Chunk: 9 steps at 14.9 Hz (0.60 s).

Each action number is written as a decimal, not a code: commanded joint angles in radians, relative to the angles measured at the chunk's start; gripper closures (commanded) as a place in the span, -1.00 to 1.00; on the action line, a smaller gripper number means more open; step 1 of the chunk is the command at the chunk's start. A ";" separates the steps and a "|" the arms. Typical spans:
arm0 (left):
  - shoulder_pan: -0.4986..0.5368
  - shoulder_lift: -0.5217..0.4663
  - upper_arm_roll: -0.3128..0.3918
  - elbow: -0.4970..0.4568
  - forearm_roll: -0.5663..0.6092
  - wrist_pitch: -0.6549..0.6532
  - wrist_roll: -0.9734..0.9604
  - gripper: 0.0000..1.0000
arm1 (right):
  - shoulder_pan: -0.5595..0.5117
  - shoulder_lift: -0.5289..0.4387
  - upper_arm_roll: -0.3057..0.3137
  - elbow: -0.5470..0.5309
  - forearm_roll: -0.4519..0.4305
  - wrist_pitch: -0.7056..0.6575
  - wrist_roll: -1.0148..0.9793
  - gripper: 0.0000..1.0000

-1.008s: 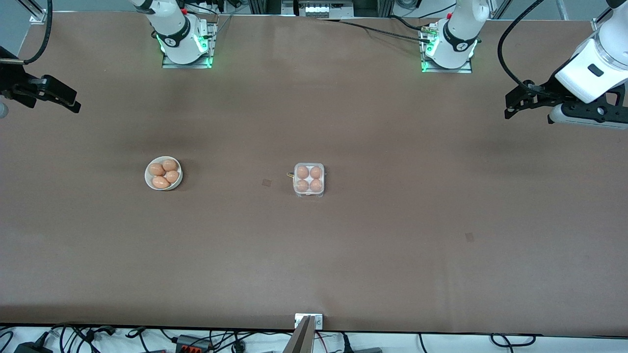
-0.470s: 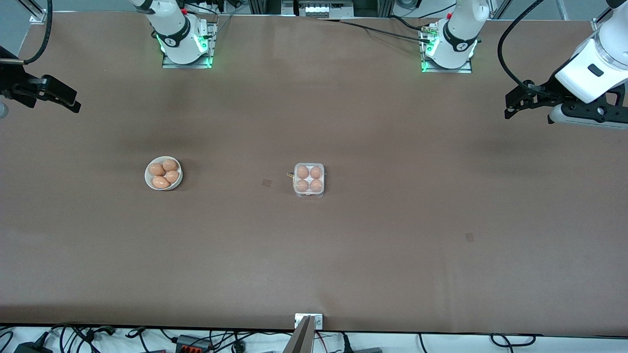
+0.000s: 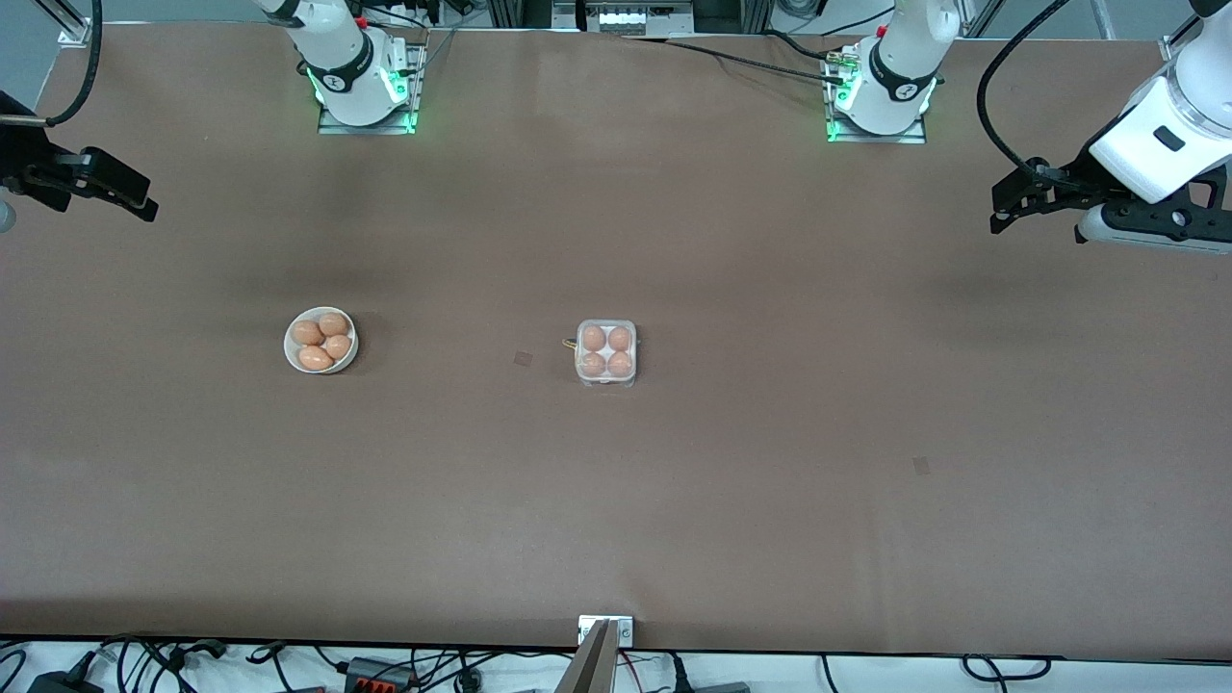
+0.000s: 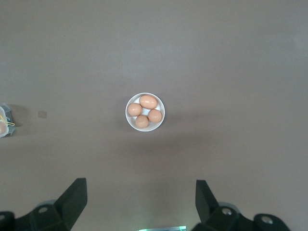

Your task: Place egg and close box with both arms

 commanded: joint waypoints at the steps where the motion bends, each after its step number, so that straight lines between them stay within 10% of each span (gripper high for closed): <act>1: 0.000 0.014 0.002 0.030 -0.005 -0.022 0.009 -1.00 | 0.002 -0.001 0.002 0.015 0.001 -0.016 0.012 -1.00; 9: 0.001 0.023 0.002 0.037 -0.006 -0.022 0.011 -1.00 | 0.004 -0.001 0.003 0.015 0.001 -0.017 0.011 -1.00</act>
